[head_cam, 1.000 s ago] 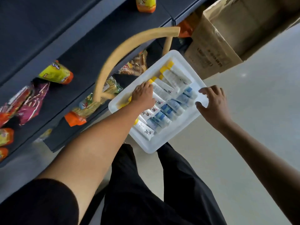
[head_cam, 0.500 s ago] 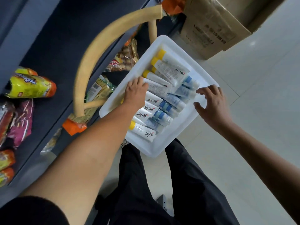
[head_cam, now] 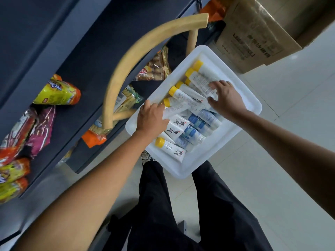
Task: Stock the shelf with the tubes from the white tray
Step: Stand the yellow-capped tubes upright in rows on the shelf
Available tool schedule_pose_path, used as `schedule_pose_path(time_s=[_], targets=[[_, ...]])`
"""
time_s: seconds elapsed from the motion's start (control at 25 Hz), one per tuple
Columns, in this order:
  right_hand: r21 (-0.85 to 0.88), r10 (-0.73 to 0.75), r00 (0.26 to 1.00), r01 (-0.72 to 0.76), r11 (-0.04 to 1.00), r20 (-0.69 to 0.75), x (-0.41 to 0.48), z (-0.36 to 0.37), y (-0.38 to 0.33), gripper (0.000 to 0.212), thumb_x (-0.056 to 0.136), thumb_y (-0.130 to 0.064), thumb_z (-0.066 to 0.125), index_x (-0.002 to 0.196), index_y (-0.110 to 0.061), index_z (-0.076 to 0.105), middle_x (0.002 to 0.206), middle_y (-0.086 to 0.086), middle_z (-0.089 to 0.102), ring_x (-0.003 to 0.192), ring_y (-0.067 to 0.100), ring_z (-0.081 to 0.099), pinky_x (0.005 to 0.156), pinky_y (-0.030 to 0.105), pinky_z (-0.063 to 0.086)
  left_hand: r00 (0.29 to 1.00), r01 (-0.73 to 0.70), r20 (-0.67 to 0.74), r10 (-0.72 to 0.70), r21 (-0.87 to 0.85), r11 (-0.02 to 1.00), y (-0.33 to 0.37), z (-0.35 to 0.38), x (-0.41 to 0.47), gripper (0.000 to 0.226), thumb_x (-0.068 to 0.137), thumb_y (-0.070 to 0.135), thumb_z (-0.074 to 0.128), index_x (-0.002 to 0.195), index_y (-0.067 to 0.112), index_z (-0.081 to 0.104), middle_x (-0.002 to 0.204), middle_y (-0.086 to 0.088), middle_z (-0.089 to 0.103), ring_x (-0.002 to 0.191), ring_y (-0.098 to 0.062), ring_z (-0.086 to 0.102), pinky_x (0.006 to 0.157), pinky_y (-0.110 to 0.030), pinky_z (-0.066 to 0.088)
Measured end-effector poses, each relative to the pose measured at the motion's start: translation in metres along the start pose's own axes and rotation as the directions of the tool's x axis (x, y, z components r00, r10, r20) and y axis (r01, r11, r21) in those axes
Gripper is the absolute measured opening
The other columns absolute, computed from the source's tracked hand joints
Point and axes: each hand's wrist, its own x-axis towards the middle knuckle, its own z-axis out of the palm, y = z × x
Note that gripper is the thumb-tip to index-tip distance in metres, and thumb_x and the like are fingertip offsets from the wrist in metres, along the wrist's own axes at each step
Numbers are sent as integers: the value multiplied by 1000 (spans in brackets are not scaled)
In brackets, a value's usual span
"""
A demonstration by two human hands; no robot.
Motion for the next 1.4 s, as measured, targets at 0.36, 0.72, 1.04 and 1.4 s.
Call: schedule_pose_path(time_s=[0.36,0.72,1.04,1.4], targets=[[-335,62,998,-54,941,13,74,48,-35,46,98,-28,55,136,-5,44,125,27,52,110,43,51,81,48,46,930,271,-104,-353,-455,848,-7,-27,-80,44,82,39,76,108,16,50,98,1,55,97,-21,48,66,-29,35],[-227,107,989,-81,971,102,63,37,-33,68,90,-29,68,145,-12,32,105,22,60,89,37,57,64,41,44,908,198,63,-414,-936,291,1,-51,-122,36,77,48,74,102,23,68,104,-3,69,87,-11,65,66,-12,47],[81,185,950,-212,974,253,-12,-60,-52,59,86,-37,46,144,-44,35,101,15,61,87,36,61,77,39,52,941,17,70,-330,-987,-162,15,-105,-167,38,84,40,71,122,31,72,125,-3,73,121,-23,66,104,-41,51],[263,-8,983,-40,964,182,-87,-174,-128,16,103,-27,55,114,-23,43,83,10,56,68,21,52,59,34,42,857,-299,-216,-467,-948,-110,8,-228,-254,41,87,21,65,127,25,59,115,13,74,108,-7,68,84,-23,55]])
